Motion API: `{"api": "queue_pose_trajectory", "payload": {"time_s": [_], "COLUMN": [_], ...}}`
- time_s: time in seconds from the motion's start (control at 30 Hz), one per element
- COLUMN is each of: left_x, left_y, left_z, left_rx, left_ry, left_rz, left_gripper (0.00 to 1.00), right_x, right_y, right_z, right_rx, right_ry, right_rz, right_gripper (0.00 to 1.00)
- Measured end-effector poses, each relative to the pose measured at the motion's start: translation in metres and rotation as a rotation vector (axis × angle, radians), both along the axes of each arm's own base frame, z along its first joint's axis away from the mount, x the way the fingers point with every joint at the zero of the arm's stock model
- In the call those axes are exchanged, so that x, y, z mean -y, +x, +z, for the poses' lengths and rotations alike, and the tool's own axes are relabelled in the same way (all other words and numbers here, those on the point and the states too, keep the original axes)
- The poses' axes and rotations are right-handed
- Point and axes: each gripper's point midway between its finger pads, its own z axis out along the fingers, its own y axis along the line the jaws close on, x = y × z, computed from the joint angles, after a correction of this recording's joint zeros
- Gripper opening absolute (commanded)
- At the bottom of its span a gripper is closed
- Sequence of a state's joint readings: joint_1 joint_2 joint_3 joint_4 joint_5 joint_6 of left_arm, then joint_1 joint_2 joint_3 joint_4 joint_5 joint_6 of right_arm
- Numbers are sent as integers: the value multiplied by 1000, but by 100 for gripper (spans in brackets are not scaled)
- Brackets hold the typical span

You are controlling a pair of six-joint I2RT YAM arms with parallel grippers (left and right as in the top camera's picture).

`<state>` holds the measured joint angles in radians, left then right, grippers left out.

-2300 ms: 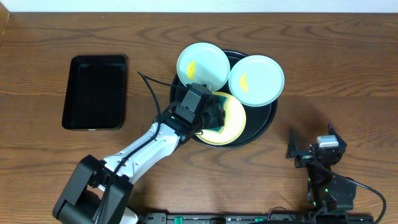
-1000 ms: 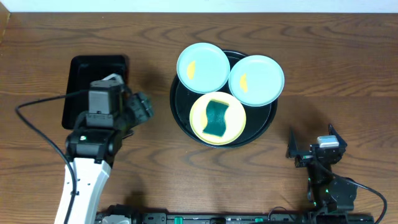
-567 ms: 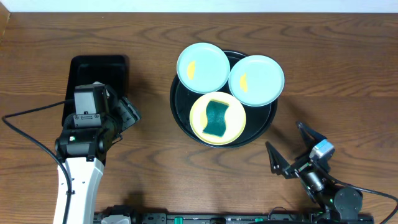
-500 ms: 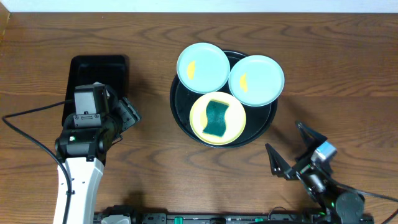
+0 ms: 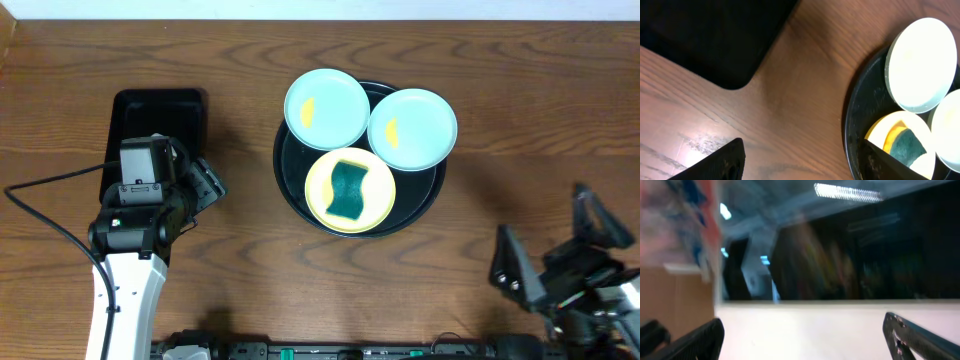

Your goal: Clean dirty plates on tray and stack at the side

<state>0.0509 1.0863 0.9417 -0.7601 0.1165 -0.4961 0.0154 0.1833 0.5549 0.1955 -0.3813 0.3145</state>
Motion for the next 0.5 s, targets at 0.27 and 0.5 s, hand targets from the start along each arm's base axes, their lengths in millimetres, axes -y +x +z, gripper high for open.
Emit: {"api": "queue_pose_trajectory", "payload": {"time_s": [0.27,0.5], "left_x": [0,0], "left_y": [-2,-5], "left_z": [-1,-3], "left_rx": [-10,-22], "left_ry": [0,-1], "left_rz": [0,0], "left_gripper": [73,72], "right_x": [0,-43], "right_y": [55,83], "right_z": [8,-12], "right_rx": [-566,-812], "right_ry": [-207,-278], "right_rz": [-54,263], "right_gripper": [99,100]}}
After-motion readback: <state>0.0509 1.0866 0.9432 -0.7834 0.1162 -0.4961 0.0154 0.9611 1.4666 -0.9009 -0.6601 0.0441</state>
